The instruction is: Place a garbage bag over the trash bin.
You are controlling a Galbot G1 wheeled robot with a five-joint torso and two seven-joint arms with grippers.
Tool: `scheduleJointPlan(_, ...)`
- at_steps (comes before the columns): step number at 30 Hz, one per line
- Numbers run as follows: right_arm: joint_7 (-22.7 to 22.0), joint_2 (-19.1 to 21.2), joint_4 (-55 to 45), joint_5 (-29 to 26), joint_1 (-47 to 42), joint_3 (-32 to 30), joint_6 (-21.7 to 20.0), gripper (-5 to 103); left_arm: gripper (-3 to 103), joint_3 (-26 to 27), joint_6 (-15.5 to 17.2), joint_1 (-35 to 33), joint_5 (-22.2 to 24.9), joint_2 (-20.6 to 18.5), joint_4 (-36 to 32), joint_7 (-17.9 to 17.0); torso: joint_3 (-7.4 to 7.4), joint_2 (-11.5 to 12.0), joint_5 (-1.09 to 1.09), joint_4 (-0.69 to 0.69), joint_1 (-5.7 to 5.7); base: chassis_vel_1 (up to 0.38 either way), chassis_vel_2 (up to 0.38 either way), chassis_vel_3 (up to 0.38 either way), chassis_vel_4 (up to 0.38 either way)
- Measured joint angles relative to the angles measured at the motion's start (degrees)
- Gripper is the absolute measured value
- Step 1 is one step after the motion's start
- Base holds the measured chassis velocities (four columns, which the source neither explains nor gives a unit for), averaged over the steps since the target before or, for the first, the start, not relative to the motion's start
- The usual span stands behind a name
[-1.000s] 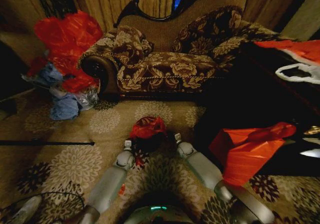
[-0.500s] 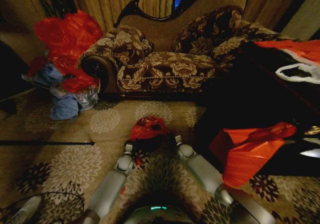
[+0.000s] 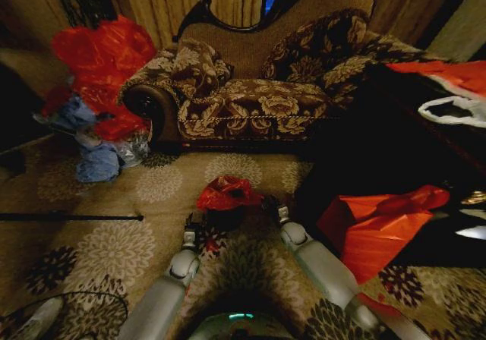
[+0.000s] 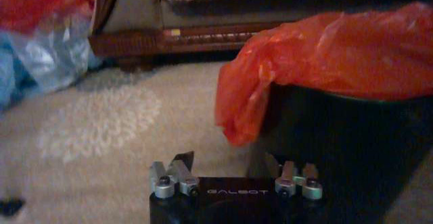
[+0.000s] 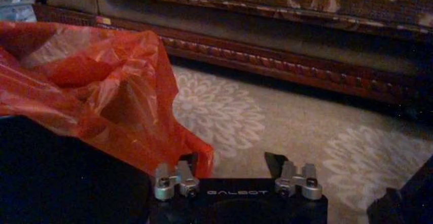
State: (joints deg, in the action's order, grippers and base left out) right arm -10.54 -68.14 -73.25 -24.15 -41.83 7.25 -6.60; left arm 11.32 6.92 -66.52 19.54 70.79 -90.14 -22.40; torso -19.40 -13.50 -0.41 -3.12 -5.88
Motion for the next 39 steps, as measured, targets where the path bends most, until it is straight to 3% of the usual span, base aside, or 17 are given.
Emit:
scheduleJointPlan(3, -0.3, 0.7, -2.2, -0.3, -2.2, -1.3, -0.1, 83, 88, 0.5, 3.3, -3.7, 6.1, -0.4, -7.0, -1.5, 0.00, 0.0, 0.00, 0.00, 0.00, 0.000, 0.000, 0.000, 0.000)
scheduleJointPlan(5, -0.3, 1.0, -3.0, -0.4, -2.9, -1.5, -0.1, 83, 93, 0.6, 4.3, -5.0, 7.5, -0.5, -9.3, -2.1, 0.00, 0.0, -0.01, 0.00, 0.00, 0.000, 0.000, 0.000, 0.000)
scheduleJointPlan(6, -0.4, 1.4, -4.2, -0.6, -3.7, -1.6, -0.2, 94, 97, 0.8, 5.5, -6.7, 9.0, -0.8, -12.5, -3.1, 0.00, 0.0, -0.01, 0.00, 0.00, 0.000, 0.000, 0.000, 0.000)
scheduleJointPlan(7, -0.4, 1.7, -5.0, -0.7, -4.2, -1.6, -0.3, 94, 99, 0.9, 6.2, -7.7, 9.8, -0.9, -14.6, -3.7, 0.01, 0.0, -0.01, 0.00, 0.01, 0.000, 0.000, 0.000, 0.000)
scheduleJointPlan(9, -0.4, 1.9, -5.5, -0.8, -4.5, -1.6, -0.4, 97, 99, 1.0, 6.8, -8.4, 10.5, -1.0, -16.3, -4.3, 0.01, 0.0, -0.01, 0.00, 0.01, 0.000, 0.000, 0.000, 0.000)
scheduleJointPlan(12, -0.5, 2.2, -7.6, -0.8, -5.9, -2.1, -0.5, 100, 100, 0.7, 9.8, -10.3, 16.7, -1.6, -23.5, -8.1, 0.00, 0.0, 0.00, 0.01, 0.01, 0.000, 0.000, 0.000, 0.000)
scheduleJointPlan(13, -0.5, 2.2, -7.6, -0.8, -5.9, -2.1, -0.5, 100, 100, 0.7, 9.8, -10.3, 16.7, -1.6, -23.5, -8.1, 0.00, 0.0, 0.00, 0.01, 0.01, 0.000, 0.000, 0.000, 0.000)
scheduleJointPlan(16, -0.6, 2.4, -9.8, -0.8, -7.3, -3.5, -0.9, 100, 100, -0.3, 11.4, -8.9, 23.8, -1.7, -27.4, -11.3, 0.00, 0.0, -0.01, 0.01, 0.01, 0.000, 0.000, 0.000, 0.000)
scheduleJointPlan(17, -0.6, 2.4, -9.8, -0.8, -7.3, -3.5, -0.9, 100, 100, -0.3, 11.4, -8.9, 23.8, -1.7, -27.4, -11.3, 0.00, 0.0, -0.01, 0.01, 0.01, 0.000, 0.000, 0.000, 0.000)
scheduleJointPlan(21, -0.7, 2.5, -11.0, -0.8, -8.4, -4.5, -1.1, 100, 102, -1.7, 12.2, -4.4, 30.9, -0.7, -27.3, -15.7, 0.00, 0.0, -0.01, -0.01, 0.01, 0.000, 0.000, 0.000, 0.000)
scheduleJointPlan(25, -0.8, 2.8, -11.4, -0.8, -8.7, -4.5, -1.1, 100, 99, -1.9, 12.2, -2.2, 32.6, 0.0, -26.3, -17.7, -0.01, 0.0, -0.02, -0.01, 0.00, 0.000, 0.000, 0.000, 0.000)
scheduleJointPlan(28, -0.8, 3.2, -11.5, -0.8, -8.9, -4.7, -1.2, 100, 97, -1.7, 12.2, -0.1, 36.6, 0.3, -25.8, -20.7, -0.01, 0.0, -0.01, 0.00, 0.00, 0.000, 0.000, 0.000, 0.000)
scheduleJointPlan(34, -0.7, 3.9, -11.7, -1.1, -8.8, -4.6, -1.5, 100, 102, -0.9, 11.6, 3.2, 39.7, 0.8, -23.6, -21.8, -0.01, 0.0, -0.02, 0.00, 0.00, 0.000, 0.000, 0.000, 0.000)
scheduleJointPlan(39, -0.6, 4.1, -11.2, -1.3, -8.4, -4.5, -1.7, 100, 96, -0.7, 11.2, 6.3, 42.2, 1.4, -22.2, -22.6, -0.01, 0.0, -0.01, 0.00, 0.00, 0.000, 0.000, 0.000, 0.000)
